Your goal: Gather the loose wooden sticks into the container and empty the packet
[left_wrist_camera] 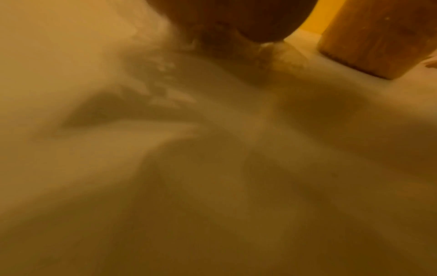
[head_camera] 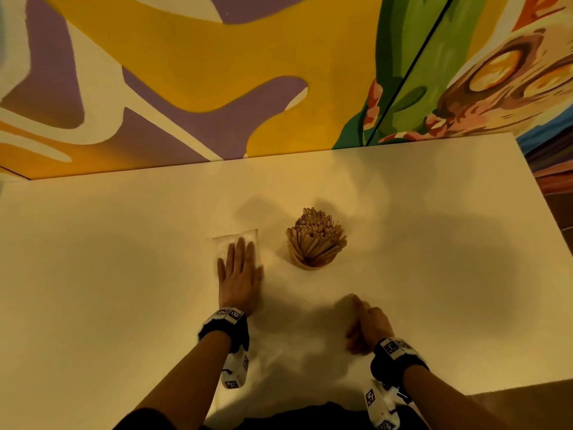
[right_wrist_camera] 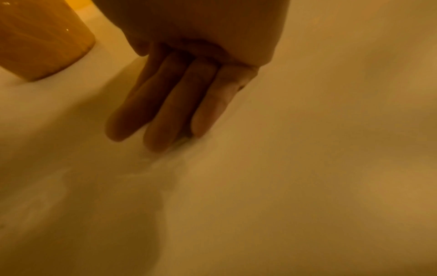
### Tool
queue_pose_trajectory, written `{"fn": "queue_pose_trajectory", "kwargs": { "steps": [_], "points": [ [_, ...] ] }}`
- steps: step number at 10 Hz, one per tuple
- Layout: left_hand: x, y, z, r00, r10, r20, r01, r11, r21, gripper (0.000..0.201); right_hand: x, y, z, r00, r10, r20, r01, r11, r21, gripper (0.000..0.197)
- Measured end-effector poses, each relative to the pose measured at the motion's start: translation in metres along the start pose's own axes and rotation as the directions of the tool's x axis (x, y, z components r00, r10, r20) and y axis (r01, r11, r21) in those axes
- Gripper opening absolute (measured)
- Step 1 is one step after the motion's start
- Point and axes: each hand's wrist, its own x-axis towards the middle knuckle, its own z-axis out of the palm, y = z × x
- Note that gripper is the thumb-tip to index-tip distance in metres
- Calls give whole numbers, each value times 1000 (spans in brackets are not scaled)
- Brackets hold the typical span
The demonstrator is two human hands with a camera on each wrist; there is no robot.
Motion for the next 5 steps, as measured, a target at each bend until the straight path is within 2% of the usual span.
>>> {"fn": "queue_pose_trajectory", "kwargs": {
  "steps": [3, 4, 5],
  "points": [
    [3, 0, 0, 1000, -11, 27, 10, 1000, 19, 63, -4, -3, 1, 999, -13, -35, 11, 998, -69, 89],
    [4, 0, -10, 1000, 18, 22, -18, 1000, -18, 61, -4, -2, 0, 999, -32, -42, 29, 997, -78, 90],
    [2, 5, -28, 997, 51, -63, -54, 998, -41, 59, -8, -2, -1, 998, -45, -33, 42, 994, -98, 91]
  ]
}}
